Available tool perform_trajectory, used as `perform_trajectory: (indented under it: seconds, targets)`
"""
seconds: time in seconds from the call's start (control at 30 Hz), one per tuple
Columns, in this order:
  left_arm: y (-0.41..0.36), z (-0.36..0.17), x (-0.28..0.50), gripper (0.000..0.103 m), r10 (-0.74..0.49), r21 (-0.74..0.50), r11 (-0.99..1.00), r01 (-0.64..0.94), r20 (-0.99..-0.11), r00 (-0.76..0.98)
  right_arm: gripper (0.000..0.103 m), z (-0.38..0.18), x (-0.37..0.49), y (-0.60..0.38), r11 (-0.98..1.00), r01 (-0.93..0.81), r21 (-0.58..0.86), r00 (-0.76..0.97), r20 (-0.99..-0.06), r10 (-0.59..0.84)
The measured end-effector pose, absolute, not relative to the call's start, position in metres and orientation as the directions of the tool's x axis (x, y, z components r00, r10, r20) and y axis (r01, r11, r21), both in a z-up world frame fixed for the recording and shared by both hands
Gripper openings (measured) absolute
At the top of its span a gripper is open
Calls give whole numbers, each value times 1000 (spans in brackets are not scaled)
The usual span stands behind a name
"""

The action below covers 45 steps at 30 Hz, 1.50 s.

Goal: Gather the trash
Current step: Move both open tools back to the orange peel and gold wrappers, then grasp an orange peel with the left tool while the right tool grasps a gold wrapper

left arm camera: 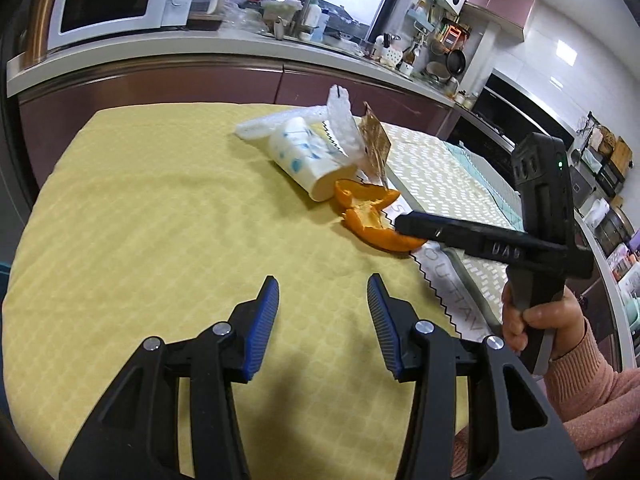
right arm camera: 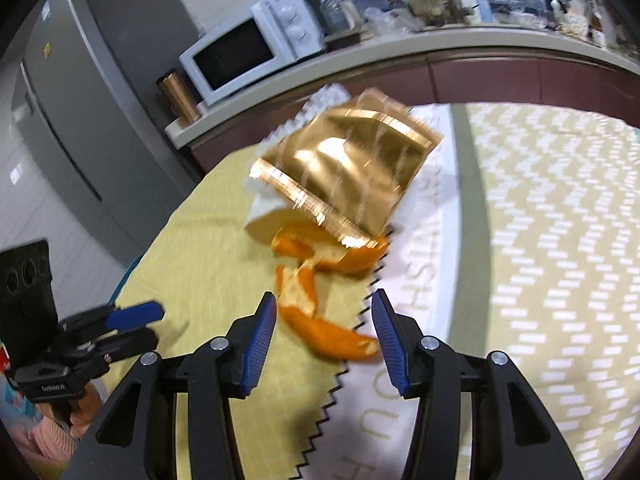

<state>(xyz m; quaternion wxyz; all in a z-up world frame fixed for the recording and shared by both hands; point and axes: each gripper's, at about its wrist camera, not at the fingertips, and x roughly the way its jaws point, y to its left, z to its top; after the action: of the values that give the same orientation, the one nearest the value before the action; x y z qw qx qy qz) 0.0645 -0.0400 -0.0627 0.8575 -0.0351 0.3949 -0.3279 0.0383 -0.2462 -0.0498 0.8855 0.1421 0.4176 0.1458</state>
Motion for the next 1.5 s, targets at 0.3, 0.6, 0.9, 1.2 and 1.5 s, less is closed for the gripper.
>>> perform_trajectory:
  seconds: [0.3,0.6,0.9,1.2,1.5]
  targets:
    - [-45,-65,68,46,-587,-325,783,531,-667,458,26,-50,36,-209,850,-288,441,527,-668,525]
    - [-65,-65,70,51,-599,-315,763,565,-673,434,28,-25,37,-243,900,-183,396,659,-629,411]
    - [-93,-77,76,51,-566,-275,764,583,-721,401,48,-25,58,-246,965,-111,239,716,-654,244]
    - [-99,-81,81,36,-565,-283,754,593,-740,365,48,-33,77,-228,988,-96,119,709,-689,151]
    - [-102,-85,85,15,-594,-323,725,608,-740,316,8,-29,76,-239,989,-68,132,728,-672,140]
